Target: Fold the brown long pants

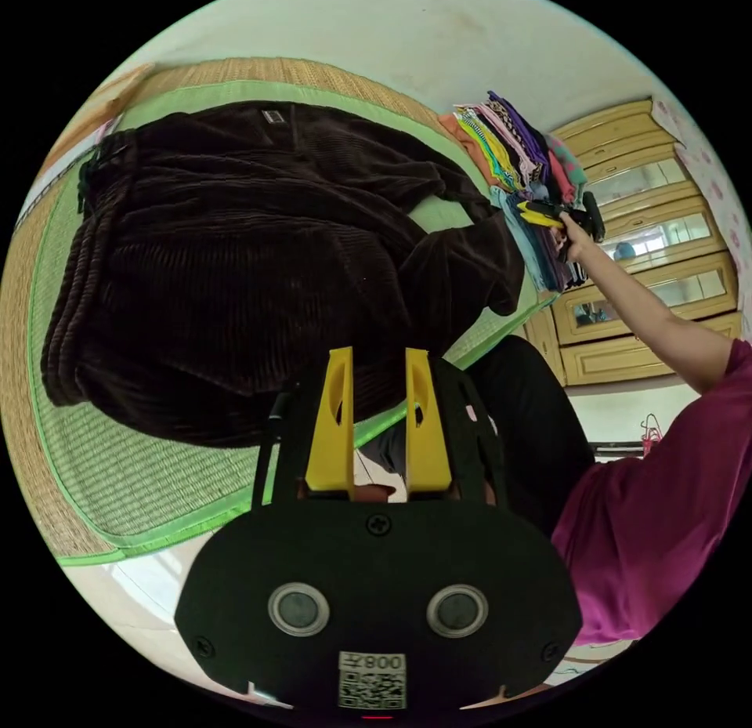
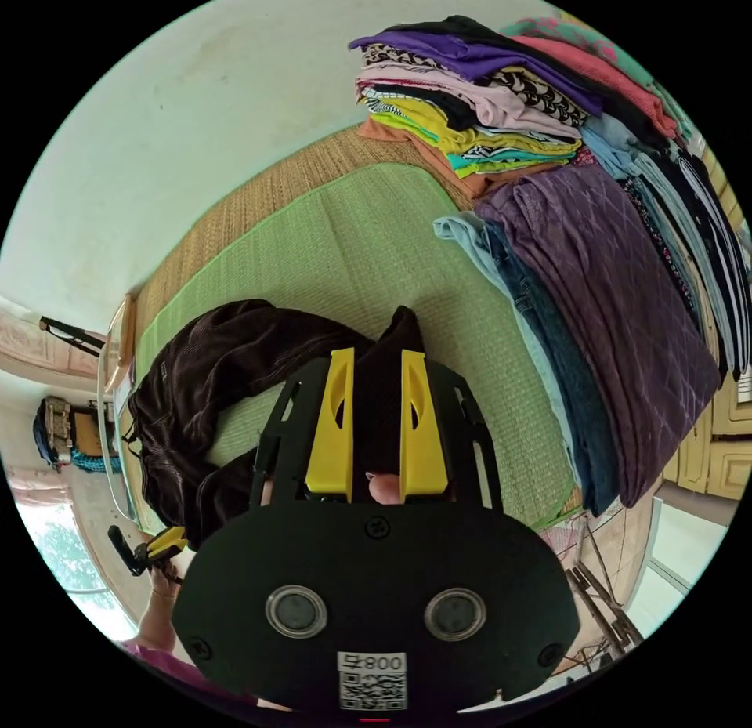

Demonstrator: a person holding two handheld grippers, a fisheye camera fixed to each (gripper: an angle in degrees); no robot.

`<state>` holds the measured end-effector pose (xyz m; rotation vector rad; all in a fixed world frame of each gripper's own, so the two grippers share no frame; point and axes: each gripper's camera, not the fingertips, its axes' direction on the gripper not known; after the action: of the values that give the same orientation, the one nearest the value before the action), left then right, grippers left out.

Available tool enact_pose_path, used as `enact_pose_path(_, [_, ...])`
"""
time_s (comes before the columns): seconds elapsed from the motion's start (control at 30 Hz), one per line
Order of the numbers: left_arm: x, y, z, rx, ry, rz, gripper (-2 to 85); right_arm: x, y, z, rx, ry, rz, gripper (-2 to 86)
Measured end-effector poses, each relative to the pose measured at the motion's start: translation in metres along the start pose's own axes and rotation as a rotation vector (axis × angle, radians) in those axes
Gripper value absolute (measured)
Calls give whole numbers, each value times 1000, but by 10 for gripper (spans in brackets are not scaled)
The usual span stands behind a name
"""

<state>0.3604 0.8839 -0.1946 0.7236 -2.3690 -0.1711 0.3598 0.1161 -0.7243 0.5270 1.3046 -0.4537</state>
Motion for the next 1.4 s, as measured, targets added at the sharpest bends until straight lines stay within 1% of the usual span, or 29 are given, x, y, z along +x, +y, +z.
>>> enact_pose_path(0.17, [28,-25,12,-71,-95,-34,88,51,-32,24,-87,88,25,93])
enact_pose_path(0.23, [34,-28,6,-69,-105,-53,86,72,-39,33,-126,99,36,93])
enact_pose_path(0.37, [41,-28,-17,1,-35,-116,81,114,-48,38,-137,14,46,93])
enact_pose_path(0.57, [48,-32,-31,11,31,-144,102,171,-49,40,-167,-68,57,90])
enact_pose_path(0.73, [57,-41,-39,-65,-60,-136,71,208,-50,41,-224,-81,27,58])
enact_pose_path(0.8, [56,-44,-46,-66,-43,-163,53,224,-52,28,-230,-94,-4,47])
enact_pose_path(0.87, [54,-44,-61,-30,-2,-188,34,238,-53,5,-194,-135,-26,42])
enact_pose_path(0.93, [55,-42,-75,4,7,-196,23,254,-52,-30,-133,-238,-47,38])
enact_pose_path(1.0, [57,-39,-92,48,15,-202,18,280,-43,-90,-11,-378,-70,34])
enact_pose_path(1.07, [59,-34,-115,113,34,-216,14,304,-31,-135,74,-474,-81,31])
enact_pose_path(1.2, [66,-25,-138,166,65,-210,11,373,21,-218,250,-629,-73,29])
enact_pose_path(1.27, [70,-18,-140,158,80,-211,11,407,48,-229,268,-650,-50,29])
enact_pose_path(1.33, [72,-14,-136,134,84,-215,11,444,75,-223,246,-605,15,29])
enact_pose_path(1.4, [73,-10,-129,94,65,-233,11,499,110,-187,164,-604,165,29])
